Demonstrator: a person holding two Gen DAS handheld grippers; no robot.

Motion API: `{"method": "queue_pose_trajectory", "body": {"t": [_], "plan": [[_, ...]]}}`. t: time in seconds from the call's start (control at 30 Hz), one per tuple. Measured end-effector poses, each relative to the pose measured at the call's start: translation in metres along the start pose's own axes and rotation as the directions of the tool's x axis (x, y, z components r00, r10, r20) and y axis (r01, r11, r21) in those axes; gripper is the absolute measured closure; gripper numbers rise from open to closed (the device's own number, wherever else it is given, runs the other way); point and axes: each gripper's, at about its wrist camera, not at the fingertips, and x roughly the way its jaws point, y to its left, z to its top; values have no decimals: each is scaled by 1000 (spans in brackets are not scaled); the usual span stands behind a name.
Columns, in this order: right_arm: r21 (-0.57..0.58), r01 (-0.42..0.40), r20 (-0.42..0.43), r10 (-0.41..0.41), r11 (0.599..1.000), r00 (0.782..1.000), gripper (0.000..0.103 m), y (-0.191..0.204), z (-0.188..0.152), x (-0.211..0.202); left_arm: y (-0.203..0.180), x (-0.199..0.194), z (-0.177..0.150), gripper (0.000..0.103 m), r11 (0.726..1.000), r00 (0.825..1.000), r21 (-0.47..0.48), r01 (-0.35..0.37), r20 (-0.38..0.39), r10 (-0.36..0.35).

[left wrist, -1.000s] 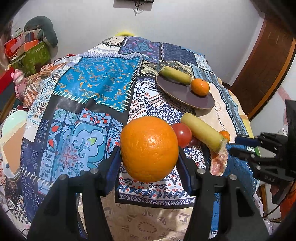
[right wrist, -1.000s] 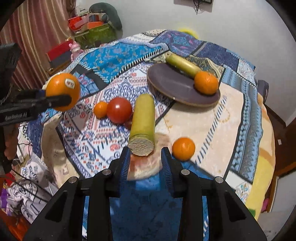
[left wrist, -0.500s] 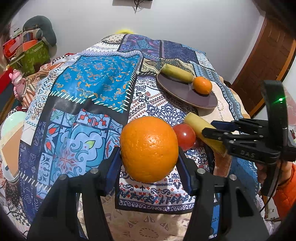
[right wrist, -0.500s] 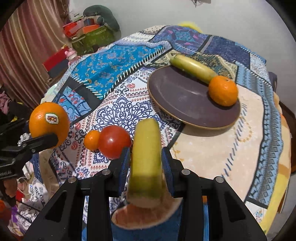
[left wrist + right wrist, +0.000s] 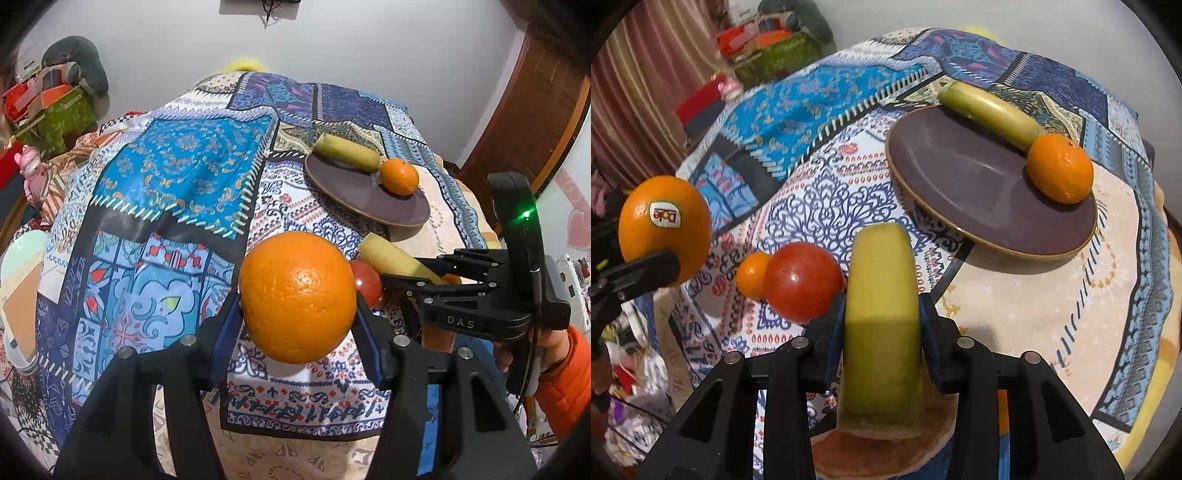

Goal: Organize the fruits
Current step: 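Lift and carry the orange with the left tool while the right tool carries the cylinder toward the plate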

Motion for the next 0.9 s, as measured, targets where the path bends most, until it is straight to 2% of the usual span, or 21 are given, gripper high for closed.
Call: {"method": "queue_pose_trajectory", "body": {"t": [0.23,0.57,0.9], "plan": [[35,-11,83,9,999,997,69,-8,-3,-26,-16,2,19,46,999,1000,36,5,22,-6],[28,51,220,-56,998,974,69,-28,12,-71,-37,16,56,46,999,999,51,12,52,-15],[35,111,270,-116,993,956,69,-50,36,-74,-46,47,93,46,997,998,72,23,49,-27]]}}
